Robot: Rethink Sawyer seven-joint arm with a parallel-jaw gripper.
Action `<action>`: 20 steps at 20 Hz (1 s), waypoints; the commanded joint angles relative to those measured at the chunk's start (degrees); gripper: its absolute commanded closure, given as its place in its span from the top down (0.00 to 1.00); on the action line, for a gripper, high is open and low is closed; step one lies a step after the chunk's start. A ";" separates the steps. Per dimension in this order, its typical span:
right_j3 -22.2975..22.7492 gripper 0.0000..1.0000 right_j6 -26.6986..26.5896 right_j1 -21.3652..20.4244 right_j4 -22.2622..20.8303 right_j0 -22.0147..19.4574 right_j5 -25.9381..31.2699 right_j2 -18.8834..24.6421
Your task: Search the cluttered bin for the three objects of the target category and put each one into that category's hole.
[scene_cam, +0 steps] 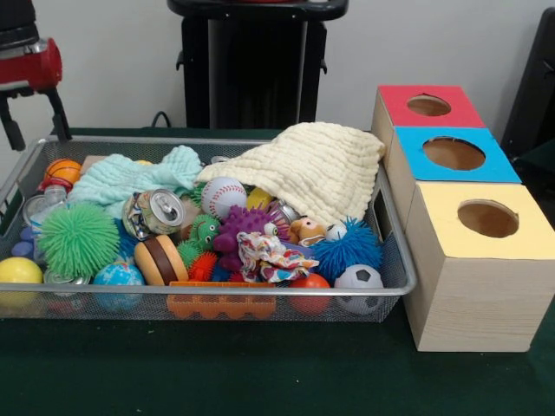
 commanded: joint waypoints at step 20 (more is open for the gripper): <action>-3.20 1.00 -1.61 10.73 -2.66 0.57 -3.09 1.15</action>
